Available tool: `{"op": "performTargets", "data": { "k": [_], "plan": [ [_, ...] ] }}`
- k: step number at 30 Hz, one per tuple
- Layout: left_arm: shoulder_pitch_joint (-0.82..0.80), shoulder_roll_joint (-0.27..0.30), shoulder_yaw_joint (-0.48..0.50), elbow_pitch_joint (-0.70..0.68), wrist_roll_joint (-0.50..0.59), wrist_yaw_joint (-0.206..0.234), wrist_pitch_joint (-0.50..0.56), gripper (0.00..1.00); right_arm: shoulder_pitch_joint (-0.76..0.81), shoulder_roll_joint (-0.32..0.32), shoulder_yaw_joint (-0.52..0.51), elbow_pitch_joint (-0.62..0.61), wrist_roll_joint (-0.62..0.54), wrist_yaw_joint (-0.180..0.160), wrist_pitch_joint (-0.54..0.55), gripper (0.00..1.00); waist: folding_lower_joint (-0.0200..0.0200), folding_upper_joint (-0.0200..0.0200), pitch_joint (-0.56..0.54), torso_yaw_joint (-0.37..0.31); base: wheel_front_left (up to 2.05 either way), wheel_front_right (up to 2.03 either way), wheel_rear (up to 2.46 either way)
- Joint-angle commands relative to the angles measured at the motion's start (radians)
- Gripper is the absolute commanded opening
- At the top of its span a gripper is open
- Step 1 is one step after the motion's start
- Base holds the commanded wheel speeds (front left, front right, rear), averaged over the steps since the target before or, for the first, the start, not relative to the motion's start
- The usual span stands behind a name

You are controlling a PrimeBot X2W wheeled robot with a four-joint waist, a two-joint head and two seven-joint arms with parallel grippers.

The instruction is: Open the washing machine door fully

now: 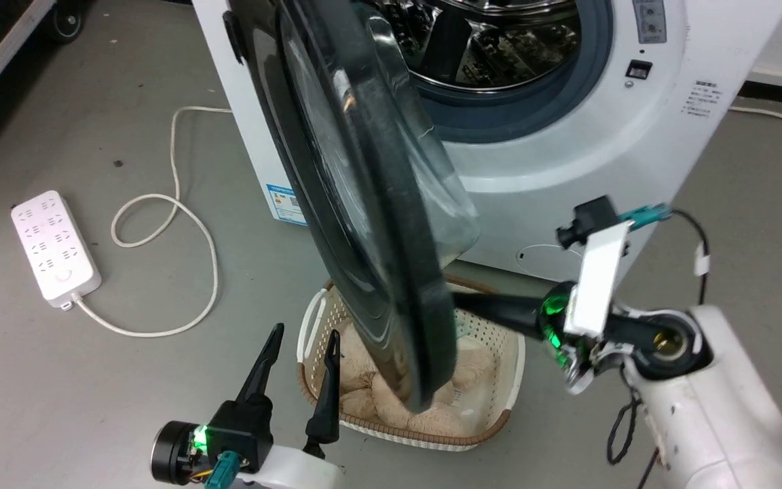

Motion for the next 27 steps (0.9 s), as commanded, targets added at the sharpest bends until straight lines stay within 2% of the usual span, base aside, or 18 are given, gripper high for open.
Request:
{"op": "performTargets", "data": {
  "k": [1, 5, 9, 10, 11, 15, 18, 22, 24, 26, 27],
  "plan": [
    [0.013, 0.006, -0.004, -0.002, -0.005, -0.003, 0.003, 1.0, 0.033, 0.004, 0.035, -0.016, 0.025, 0.001, -0.015, 0.0, 0.0002, 0.0, -0.004, 0.007, 0.0, 0.0, 0.0],
    [0.02, 0.01, -0.006, -0.004, -0.012, -0.002, 0.007, 1.0, 0.059, 0.004, 0.088, -0.038, 0.043, 0.001, -0.049, 0.0, 0.0002, 0.0, -0.012, 0.01, 0.0, 0.0, 0.0],
    [0.025, 0.015, 0.0, -0.004, -0.023, -0.001, 0.008, 1.0, 0.077, 0.004, 0.093, -0.047, 0.038, 0.001, -0.09, 0.0, 0.0002, 0.0, -0.028, -0.003, 0.0, 0.0, 0.0],
    [0.025, 0.016, 0.003, -0.003, -0.026, 0.0, 0.008, 1.0, 0.079, 0.002, 0.084, -0.051, 0.018, 0.001, -0.111, 0.21, 0.0002, 0.0, -0.034, -0.01, 0.0, 0.0, 0.0],
    [0.025, 0.017, 0.006, -0.002, -0.029, 0.0, 0.008, 1.0, 0.081, -0.003, 0.072, -0.059, -0.005, 0.001, -0.136, 1.0, 0.0002, 0.0, -0.04, -0.017, 0.0, 0.0, 0.0],
    [0.019, 0.024, 0.021, 0.002, -0.042, 0.002, 0.005, 1.0, 0.089, -0.061, 0.018, -0.163, -0.163, 0.001, -0.321, 1.0, 0.0002, 0.0, -0.06, -0.05, 0.0, 0.0, 0.0],
    [0.015, 0.026, 0.04, 0.003, -0.062, 0.002, 0.003, 1.0, 0.108, -0.15, 0.021, -0.292, -0.369, 0.001, -0.556, 1.0, 0.0002, 0.0, -0.075, -0.079, 0.0, 0.0, 0.0],
    [0.015, 0.037, 0.065, 0.002, -0.084, 0.001, 0.002, 1.0, 0.193, -0.248, 0.026, -0.362, -0.617, 0.001, -0.818, 1.0, 0.0002, 0.0, -0.097, -0.114, 0.0, 0.0, 0.0],
    [0.018, 0.047, 0.074, -0.001, -0.088, 0.002, 0.002, 1.0, 0.234, -0.28, 0.014, -0.382, -0.73, 0.001, -0.916, 1.0, 0.0002, 0.0, -0.105, -0.131, 0.0, 0.0, 0.0],
    [0.025, 0.058, 0.082, -0.002, -0.091, 0.003, 0.003, 1.0, 0.279, -0.284, -0.011, -0.4, -0.834, 0.001, -0.998, 1.0, 0.0002, 0.0, -0.114, -0.149, 0.0, 0.0, 0.0],
    [0.025, 0.058, 0.082, -0.002, -0.091, 0.003, 0.003, 1.0, 0.279, -0.284, -0.011, -0.4, -0.834, 0.001, -0.998, 1.0, 0.0002, 0.0, -0.114, -0.149, 0.0, 0.0, 0.0]
  ]
}}
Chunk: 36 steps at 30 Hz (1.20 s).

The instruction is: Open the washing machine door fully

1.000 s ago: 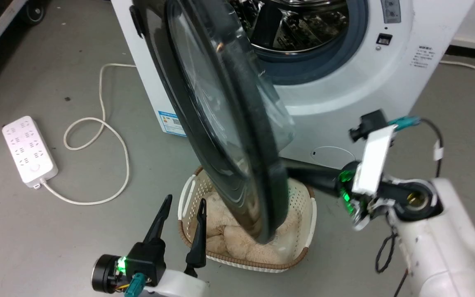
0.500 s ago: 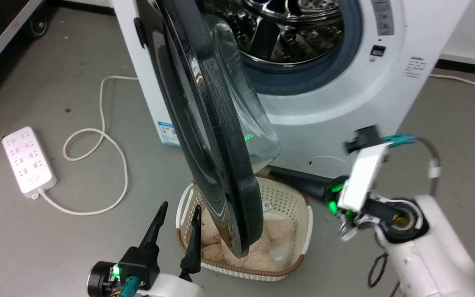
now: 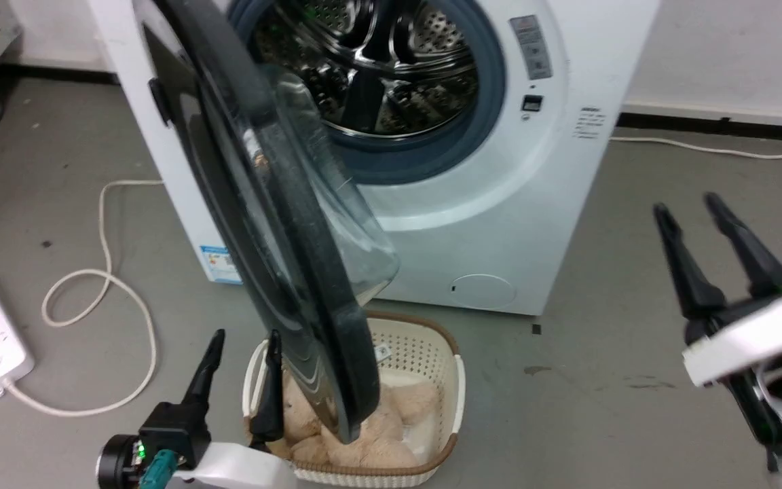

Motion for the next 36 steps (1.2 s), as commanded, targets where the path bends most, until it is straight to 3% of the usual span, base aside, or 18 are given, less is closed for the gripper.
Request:
{"op": "performTargets", "data": {
  "k": [1, 2, 3, 5, 6, 7, 11, 25, 26, 27, 28, 36],
  "plan": [
    [0.021, 0.014, 0.012, -0.004, -0.008, 0.008, -0.003, 1.0, 0.068, 0.029, -0.051, -0.018, -0.118, 0.001, -0.08, 1.0, 0.0, -0.0001, -0.024, -0.033, 0.0, 0.0, 0.0],
    [0.021, 0.014, 0.012, -0.004, -0.008, 0.008, -0.003, 1.0, 0.068, 0.029, -0.051, -0.018, -0.118, 0.001, -0.08, 1.0, 0.0, -0.0001, -0.024, -0.033, 0.0, 0.0, 0.0],
    [0.043, 0.02, 0.018, -0.011, -0.012, 0.012, -0.001, 1.0, 0.13, 0.074, -0.078, -0.036, -0.237, 0.001, -0.135, 1.0, 0.0, -0.0001, -0.033, -0.048, 0.0, 0.0, 0.0],
    [0.055, 0.023, 0.02, -0.017, -0.014, 0.013, -0.001, 1.0, 0.164, 0.104, -0.094, -0.046, -0.282, 0.001, -0.157, 1.0, 0.0, -0.0001, -0.036, -0.053, 0.0, 0.0, 0.0],
    [0.075, 0.026, 0.021, -0.028, -0.017, 0.016, -0.002, 1.0, 0.227, 0.165, -0.137, -0.068, -0.363, 0.001, -0.189, 1.0, 0.0, -0.0001, -0.038, -0.057, 0.0, 0.0, 0.0],
    [0.075, 0.026, 0.021, -0.028, -0.017, 0.016, -0.002, 1.0, 0.227, 0.165, -0.137, -0.068, -0.363, 0.001, -0.189, 1.0, 0.0, -0.0001, -0.038, -0.057, 0.0, 0.0, 0.0],
    [0.105, 0.031, 0.016, -0.045, -0.012, 0.02, -0.005, 1.0, 0.358, 0.263, -0.201, -0.129, -0.487, 0.001, -0.229, 1.0, 0.0, -0.0001, -0.039, -0.066, 0.0, 0.0, 0.0],
    [0.097, 0.021, -0.01, -0.033, 0.008, 0.021, -0.011, 1.0, 0.43, 0.288, -0.19, -0.149, -0.512, 0.001, -0.245, 1.0, 0.0, -0.0001, -0.041, -0.061, 0.0, 0.0, 0.0],
    [0.096, 0.021, -0.009, -0.034, 0.008, 0.02, -0.012, 0.65, 0.429, 0.288, -0.188, -0.146, -0.51, 0.001, -0.246, 1.0, 0.0, -0.0001, -0.042, -0.06, 0.0, 0.0, 0.0],
    [0.096, 0.021, -0.008, -0.034, 0.007, 0.018, -0.012, 0.18, 0.428, 0.288, -0.185, -0.144, -0.507, 0.001, -0.246, 1.0, 0.0, -0.0001, -0.044, -0.059, 0.0, 0.0, 0.0],
    [0.096, 0.021, -0.007, -0.034, 0.005, 0.016, -0.013, 0.0, 0.428, 0.288, -0.182, -0.141, -0.5, 0.001, -0.246, 1.0, 0.0, -0.0001, -0.044, -0.059, 0.0, 0.0, 0.0],
    [0.062, -0.004, 0.091, -0.138, -0.08, 0.0, -0.014, 0.0, 0.427, 0.288, -0.167, -0.124, -0.487, 0.001, -0.249, 1.0, 0.0, -0.0001, -0.051, -0.053, 0.0, 0.0, 0.0]
  ]
}}
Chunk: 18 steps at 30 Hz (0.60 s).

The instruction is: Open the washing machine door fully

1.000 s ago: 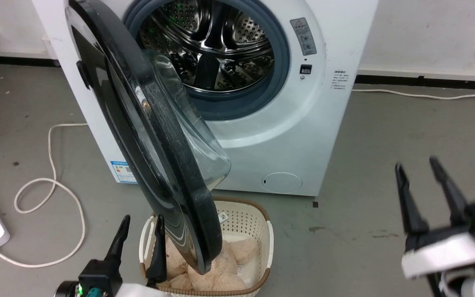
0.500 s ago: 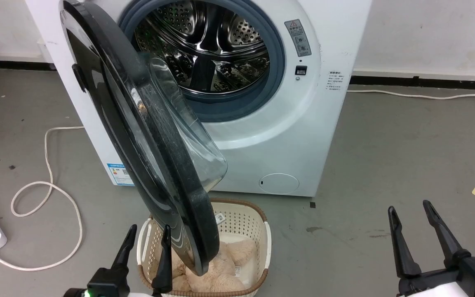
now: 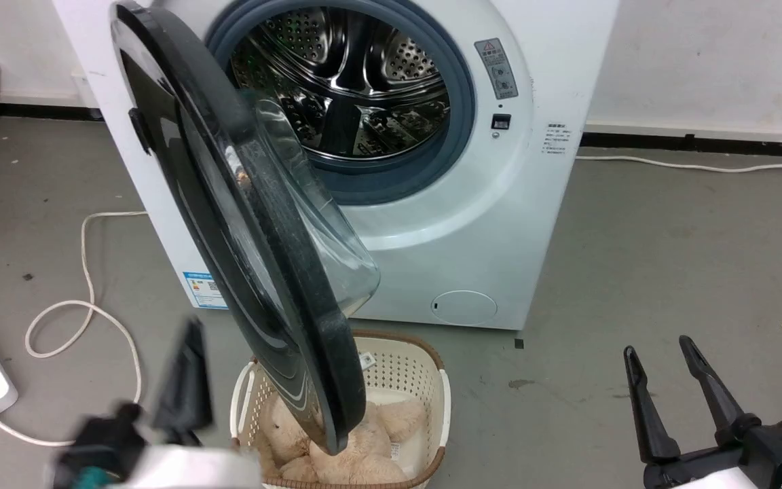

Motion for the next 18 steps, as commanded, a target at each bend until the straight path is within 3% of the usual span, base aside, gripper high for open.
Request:
{"op": "performTargets", "data": {
  "k": [1, 5, 9, 14, 18],
  "plan": [
    [-0.025, 0.003, 0.011, -0.021, -0.003, 0.001, -0.005, 0.0, 0.008, 0.005, -0.001, 0.0, 0.006, 0.0, -0.008, 1.0, -0.0001, 0.0, -0.001, 0.001, 0.0, 0.0, 0.0],
    [-0.107, 0.011, 0.069, -0.169, -0.013, 0.007, -0.005, 0.0, 0.006, 0.005, -0.005, 0.004, 0.004, 0.0, -0.008, 1.0, -0.0001, 0.0, -0.006, 0.004, 0.0, 0.0, 0.0],
    [-0.236, 0.032, 0.062, -0.338, 0.015, 0.011, 0.029, 0.0, 0.005, 0.005, -0.011, 0.005, 0.008, 0.0, -0.009, 1.0, -0.0001, 0.0, -0.006, 0.007, 0.0, 0.0, 0.0],
    [-0.389, 0.04, -0.02, -0.467, 0.08, 0.013, 0.143, 0.0, 0.003, 0.005, -0.006, 0.006, 0.013, 0.0, -0.01, 1.0, -0.0001, 0.0, -0.001, 0.002, 0.0, 0.0, 0.0],
    [-0.431, 0.0, -0.138, -0.475, 0.098, 0.011, 0.237, 0.0, -0.005, 0.005, -0.001, 0.011, 0.022, 0.0, -0.01, 1.0, -0.0001, 0.0, 0.007, -0.009, 0.0, 0.0, 0.0]
  ]
}}
